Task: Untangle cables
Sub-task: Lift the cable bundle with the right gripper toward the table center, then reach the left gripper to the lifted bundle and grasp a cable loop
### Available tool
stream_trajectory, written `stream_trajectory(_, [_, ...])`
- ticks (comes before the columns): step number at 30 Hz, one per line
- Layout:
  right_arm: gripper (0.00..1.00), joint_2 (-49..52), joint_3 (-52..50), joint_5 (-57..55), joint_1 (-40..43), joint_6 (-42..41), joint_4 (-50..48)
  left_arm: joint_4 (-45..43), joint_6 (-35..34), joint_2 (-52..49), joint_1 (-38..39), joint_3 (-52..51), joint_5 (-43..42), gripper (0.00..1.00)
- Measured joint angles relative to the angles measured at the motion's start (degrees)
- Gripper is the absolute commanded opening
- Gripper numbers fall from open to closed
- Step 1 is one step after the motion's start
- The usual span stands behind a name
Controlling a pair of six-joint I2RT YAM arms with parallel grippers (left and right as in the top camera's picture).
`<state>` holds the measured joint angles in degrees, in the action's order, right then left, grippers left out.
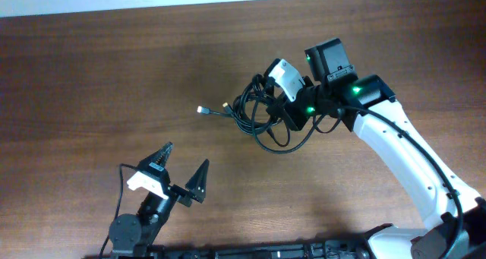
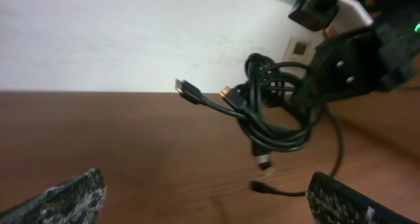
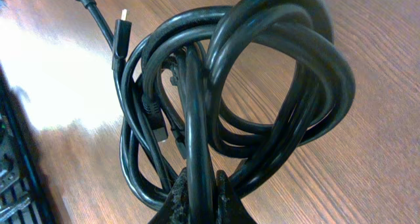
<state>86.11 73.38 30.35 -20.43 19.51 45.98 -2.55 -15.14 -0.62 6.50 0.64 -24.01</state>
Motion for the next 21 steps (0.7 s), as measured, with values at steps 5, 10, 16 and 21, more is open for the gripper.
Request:
stream_trajectory(5, [0.04, 0.0, 0.0, 1.7, 0.0, -0.02, -0.48, 1.81, -7.06, -2.19, 0.0, 5.25, -1.53, 0.99])
stream_trajectory(10, [0.04, 0.11, -0.11, 2.14, 0.0, -0.02, -0.59, 13.88, -4.74, -14.1, 0.0, 18.91, -3.04, 0.99])
stream_trajectory(16, [0.04, 0.15, -0.15, 2.6, 0.0, 0.48, -0.83, 23.43, 4.48, -40.13, -0.07, 37.03, -6.91, 0.99])
stream_trajectory(21, [0.04, 0.15, -0.2, 5.29, 0.0, 1.33, -2.91, 40.39, 13.84, -60.61, 4.37, 55.91, -7.52, 0.99])
